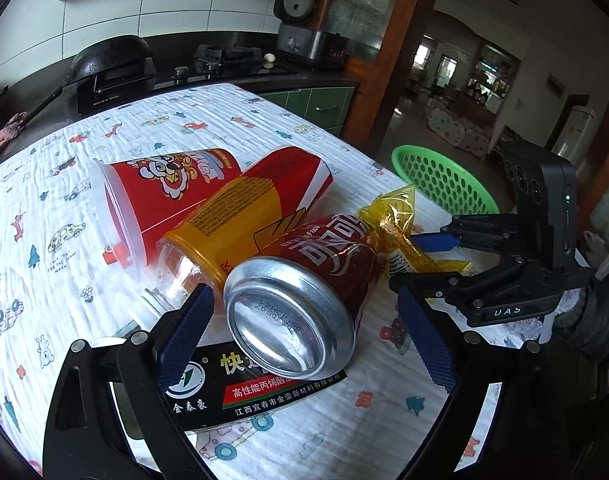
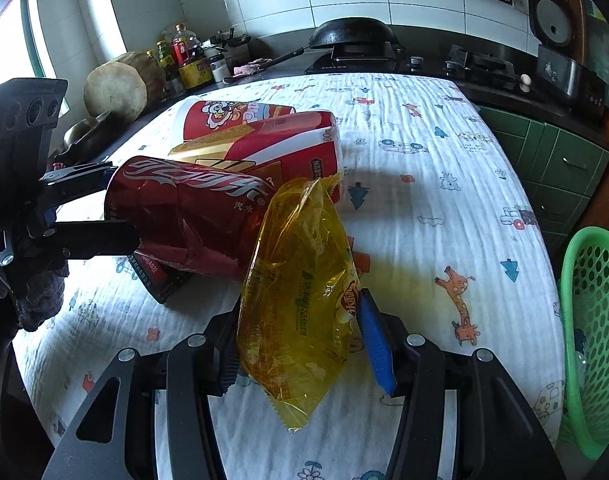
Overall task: Collect trash
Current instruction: 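Grasp the yellow chip bag with the right tool while the left tool grasps the red Coca-Cola can, then carry the bag and can to the basket while the right tool opens to drop the bag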
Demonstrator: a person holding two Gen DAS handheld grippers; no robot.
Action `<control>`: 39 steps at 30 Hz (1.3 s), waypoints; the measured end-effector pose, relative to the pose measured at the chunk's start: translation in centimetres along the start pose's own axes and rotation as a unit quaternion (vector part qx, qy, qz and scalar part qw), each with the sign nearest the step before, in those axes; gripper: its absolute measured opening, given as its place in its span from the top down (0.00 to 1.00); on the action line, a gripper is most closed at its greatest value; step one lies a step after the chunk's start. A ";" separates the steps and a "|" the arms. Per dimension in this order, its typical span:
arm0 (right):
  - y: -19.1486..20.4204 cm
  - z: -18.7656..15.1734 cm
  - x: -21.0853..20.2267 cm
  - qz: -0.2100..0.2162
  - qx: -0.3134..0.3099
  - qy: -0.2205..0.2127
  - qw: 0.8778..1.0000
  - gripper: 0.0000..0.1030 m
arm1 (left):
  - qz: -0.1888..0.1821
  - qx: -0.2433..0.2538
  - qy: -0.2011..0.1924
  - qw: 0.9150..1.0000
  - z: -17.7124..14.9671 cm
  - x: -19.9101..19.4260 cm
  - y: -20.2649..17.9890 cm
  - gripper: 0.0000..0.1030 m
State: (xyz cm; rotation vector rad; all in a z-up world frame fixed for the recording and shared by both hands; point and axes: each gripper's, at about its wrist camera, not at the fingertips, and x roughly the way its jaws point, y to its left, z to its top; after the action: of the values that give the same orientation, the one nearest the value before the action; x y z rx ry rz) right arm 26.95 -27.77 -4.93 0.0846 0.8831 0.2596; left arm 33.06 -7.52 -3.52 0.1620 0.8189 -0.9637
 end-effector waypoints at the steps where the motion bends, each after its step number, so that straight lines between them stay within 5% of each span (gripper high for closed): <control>1: 0.0 0.0 0.0 0.000 -0.001 0.000 1.000 0.51 | -0.001 0.000 0.000 1.000 -0.1 -0.1 -0.1 0.11; 16: 0.0 -0.3 0.4 0.007 0.001 0.005 1.000 0.53 | 0.010 0.047 0.013 0.999 -0.3 0.3 -2.1 0.20; 23: 0.2 -0.4 0.0 0.008 0.001 0.001 1.000 0.54 | 0.021 0.036 0.010 0.999 0.4 0.9 -2.3 0.20; 27: -0.2 -0.7 -0.5 0.008 0.010 -0.003 1.000 0.55 | 0.039 0.029 0.010 0.999 0.3 1.0 -2.4 0.33; 39: -1.0 -2.1 -4.4 0.001 0.021 -0.030 0.999 0.55 | 0.066 -0.005 -0.002 0.998 -0.4 -0.8 -4.7 0.34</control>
State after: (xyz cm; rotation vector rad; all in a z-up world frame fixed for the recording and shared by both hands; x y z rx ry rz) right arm 22.91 -29.95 -3.13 0.1310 0.8293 0.2389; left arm 28.92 -9.52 -2.22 0.2029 0.7982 -0.8361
